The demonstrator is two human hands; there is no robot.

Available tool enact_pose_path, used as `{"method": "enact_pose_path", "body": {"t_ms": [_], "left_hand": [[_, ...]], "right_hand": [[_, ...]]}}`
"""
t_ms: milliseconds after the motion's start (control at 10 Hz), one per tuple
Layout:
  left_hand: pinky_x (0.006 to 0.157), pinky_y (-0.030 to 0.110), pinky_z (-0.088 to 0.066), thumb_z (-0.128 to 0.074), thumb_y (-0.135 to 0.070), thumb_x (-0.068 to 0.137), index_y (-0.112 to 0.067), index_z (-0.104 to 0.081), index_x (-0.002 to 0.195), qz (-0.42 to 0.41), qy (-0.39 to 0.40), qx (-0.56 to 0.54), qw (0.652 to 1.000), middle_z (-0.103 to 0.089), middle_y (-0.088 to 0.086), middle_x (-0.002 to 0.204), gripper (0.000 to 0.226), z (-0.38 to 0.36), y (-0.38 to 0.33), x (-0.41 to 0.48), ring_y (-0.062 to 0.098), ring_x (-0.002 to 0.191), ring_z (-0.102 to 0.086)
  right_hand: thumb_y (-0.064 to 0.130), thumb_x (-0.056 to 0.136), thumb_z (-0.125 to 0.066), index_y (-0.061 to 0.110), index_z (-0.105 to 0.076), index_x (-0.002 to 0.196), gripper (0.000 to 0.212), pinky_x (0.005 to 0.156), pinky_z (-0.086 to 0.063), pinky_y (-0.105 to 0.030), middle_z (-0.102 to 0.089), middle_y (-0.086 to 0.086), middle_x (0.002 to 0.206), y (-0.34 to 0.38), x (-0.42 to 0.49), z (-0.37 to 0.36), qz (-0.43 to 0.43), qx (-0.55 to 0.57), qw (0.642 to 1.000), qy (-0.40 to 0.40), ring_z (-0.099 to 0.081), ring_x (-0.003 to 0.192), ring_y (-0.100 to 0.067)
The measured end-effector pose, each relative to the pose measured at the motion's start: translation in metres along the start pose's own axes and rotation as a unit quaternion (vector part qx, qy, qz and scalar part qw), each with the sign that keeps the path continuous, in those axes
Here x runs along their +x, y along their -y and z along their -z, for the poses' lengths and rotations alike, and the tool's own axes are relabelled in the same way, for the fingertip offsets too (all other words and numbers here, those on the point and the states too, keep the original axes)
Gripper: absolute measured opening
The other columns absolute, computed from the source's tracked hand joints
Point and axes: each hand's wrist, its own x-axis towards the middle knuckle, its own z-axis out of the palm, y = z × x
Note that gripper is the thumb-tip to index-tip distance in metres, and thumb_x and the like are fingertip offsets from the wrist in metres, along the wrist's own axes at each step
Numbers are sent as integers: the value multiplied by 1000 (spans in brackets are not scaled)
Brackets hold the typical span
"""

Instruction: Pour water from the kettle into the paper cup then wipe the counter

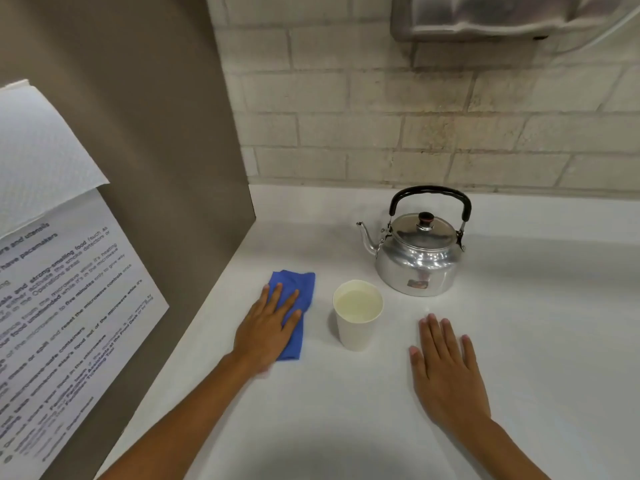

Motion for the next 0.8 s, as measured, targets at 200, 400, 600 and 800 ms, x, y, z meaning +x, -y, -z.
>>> {"method": "enact_pose_path", "body": {"t_ms": [200,400,600,800], "left_hand": [[118,41,-8,-19,-43,98,-24,-1,146,46,8,62,997,1,12,157,55,-7,-22,88,31,144,5],[118,46,-8,-18,-42,98,-22,5,146,1,51,91,995,4,14,157,57,-10,-46,131,36,143,7],[118,45,-7,-19,-42,98,-21,5,146,-42,74,108,990,4,14,157,58,-9,-52,142,36,143,6],[115,48,1,-17,-56,93,-27,8,145,-34,45,3,998,10,10,157,65,11,-49,138,29,144,8]], "right_hand": [[41,94,-1,22,22,138,54,117,10,-38,22,8,151,4,1,2,-2,25,1000,-3,27,135,-10],[41,96,-10,24,22,138,56,116,13,-36,23,12,149,5,1,5,-3,40,999,-3,26,136,-10],[42,95,-8,21,21,138,56,116,12,-37,21,13,148,5,1,6,-7,35,999,2,25,136,-11],[41,96,-10,20,17,140,55,117,12,-37,14,9,154,5,2,8,-8,42,999,3,22,138,-10]]}}
